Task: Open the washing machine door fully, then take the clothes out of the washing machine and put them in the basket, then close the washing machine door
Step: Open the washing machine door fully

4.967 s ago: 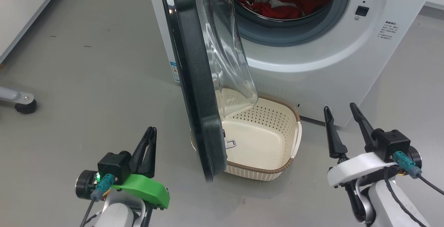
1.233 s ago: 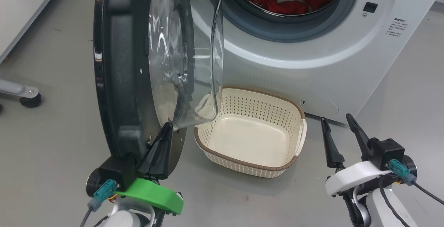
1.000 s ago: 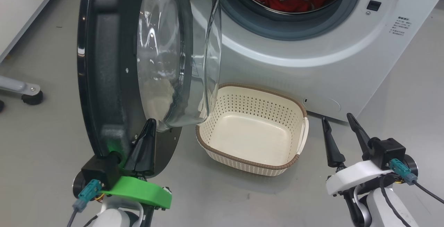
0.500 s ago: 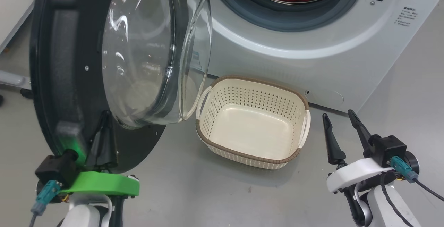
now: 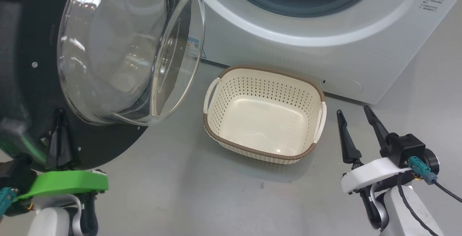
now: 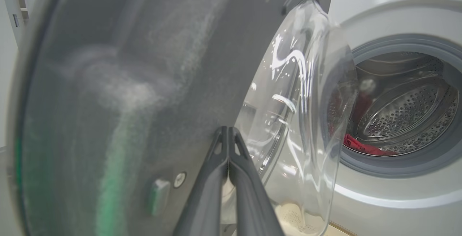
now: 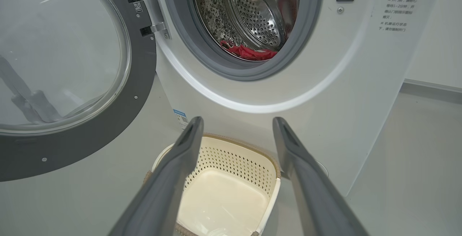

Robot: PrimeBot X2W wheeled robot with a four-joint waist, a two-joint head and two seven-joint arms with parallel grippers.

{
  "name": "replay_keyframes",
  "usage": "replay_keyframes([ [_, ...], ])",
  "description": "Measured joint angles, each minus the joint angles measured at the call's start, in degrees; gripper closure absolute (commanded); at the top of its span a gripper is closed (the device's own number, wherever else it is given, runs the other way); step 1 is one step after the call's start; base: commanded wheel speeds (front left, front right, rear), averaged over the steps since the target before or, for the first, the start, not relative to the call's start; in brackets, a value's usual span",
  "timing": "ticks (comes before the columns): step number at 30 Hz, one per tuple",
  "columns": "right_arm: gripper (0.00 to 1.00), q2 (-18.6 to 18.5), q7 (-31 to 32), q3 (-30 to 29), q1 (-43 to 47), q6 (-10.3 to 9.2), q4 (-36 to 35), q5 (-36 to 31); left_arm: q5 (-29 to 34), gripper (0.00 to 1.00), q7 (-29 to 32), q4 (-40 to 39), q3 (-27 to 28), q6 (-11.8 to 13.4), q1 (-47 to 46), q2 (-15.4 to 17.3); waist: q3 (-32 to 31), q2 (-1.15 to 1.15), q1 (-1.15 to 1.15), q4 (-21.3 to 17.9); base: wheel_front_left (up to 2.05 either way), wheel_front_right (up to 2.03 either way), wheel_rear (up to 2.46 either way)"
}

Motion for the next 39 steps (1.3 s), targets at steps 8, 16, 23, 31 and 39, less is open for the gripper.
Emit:
replay_keyframes([
  [8, 0.0, -0.4, 0.0, -0.1, -1.4, 0.29, -0.3, -1.1, -1.7, 1.0, -0.1, 1.8, 4.2, 0.0, -2.6, 0.3, 2.5, 0.0, 0.0, 0.2, 0.0, 0.0, 0.0],
  [16, 0.0, -0.4, 0.0, 0.2, -2.3, 0.33, -0.2, -1.1, -2.6, 1.0, -0.6, 4.5, 8.5, 0.1, -4.9, 1.1, 4.4, 0.0, 0.0, 0.5, 0.0, 0.0, 0.0],
  [23, 0.0, -0.4, 0.0, 0.3, -2.5, 0.34, -0.2, -1.2, -2.7, 1.0, -0.6, 6.0, 10.2, 0.1, -5.6, 1.5, 4.8, 0.0, 0.0, 0.6, 0.0, 0.0, 0.0],
  [31, 0.0, -0.4, 0.0, 0.3, -3.2, 0.45, 0.1, -1.2, -2.3, 1.0, -0.8, 6.8, 9.8, 0.1, -5.8, 1.2, 4.9, 0.0, 0.0, 0.5, 0.0, 0.0, 0.0],
  [39, 0.0, -0.3, 0.0, 0.7, -3.4, 0.52, 0.4, -1.2, 0.4, 1.0, -0.8, 4.0, 9.3, 0.5, -4.3, 0.4, 3.5, 0.0, 0.0, -0.5, 0.0, 0.0, 0.0],
])
